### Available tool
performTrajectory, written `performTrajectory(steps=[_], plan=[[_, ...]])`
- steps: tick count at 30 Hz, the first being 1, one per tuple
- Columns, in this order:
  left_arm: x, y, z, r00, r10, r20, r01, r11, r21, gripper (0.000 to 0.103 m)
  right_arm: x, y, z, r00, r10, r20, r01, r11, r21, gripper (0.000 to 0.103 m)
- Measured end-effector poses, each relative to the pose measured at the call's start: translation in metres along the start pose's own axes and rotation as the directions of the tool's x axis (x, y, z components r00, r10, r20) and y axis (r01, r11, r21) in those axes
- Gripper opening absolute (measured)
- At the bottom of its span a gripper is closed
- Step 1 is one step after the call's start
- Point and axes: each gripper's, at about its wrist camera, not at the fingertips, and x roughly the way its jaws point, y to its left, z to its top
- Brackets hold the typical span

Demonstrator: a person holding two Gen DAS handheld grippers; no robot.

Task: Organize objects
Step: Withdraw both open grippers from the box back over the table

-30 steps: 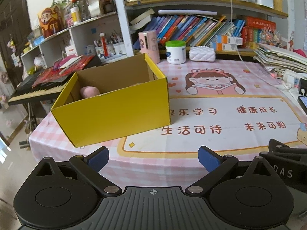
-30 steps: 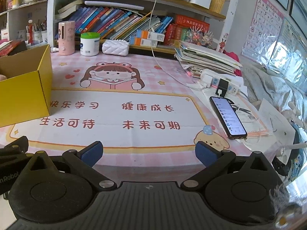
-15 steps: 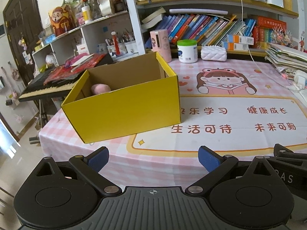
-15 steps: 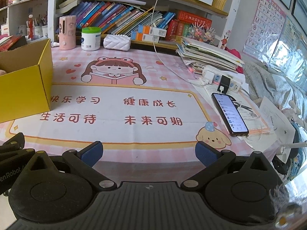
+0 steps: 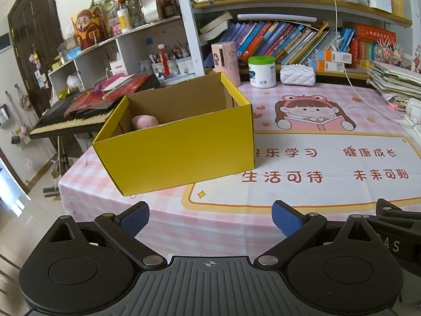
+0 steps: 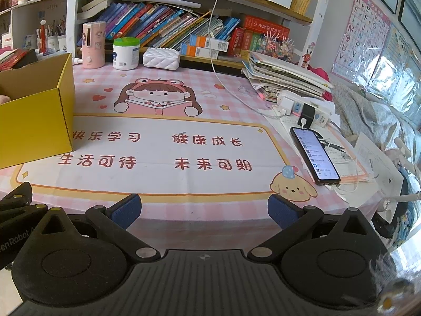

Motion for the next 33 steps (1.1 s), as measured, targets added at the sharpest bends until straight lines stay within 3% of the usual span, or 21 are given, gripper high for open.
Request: performTrajectory(steps=[33], plan=[[0.002, 0.011, 0.004, 1.0, -0.026, 0.008, 0.026, 0.999, -0.034, 0.1, -0.006, 0.014, 0.002, 1.0, -0.012, 0.009, 0.012, 1.0, -0.009, 0.103]])
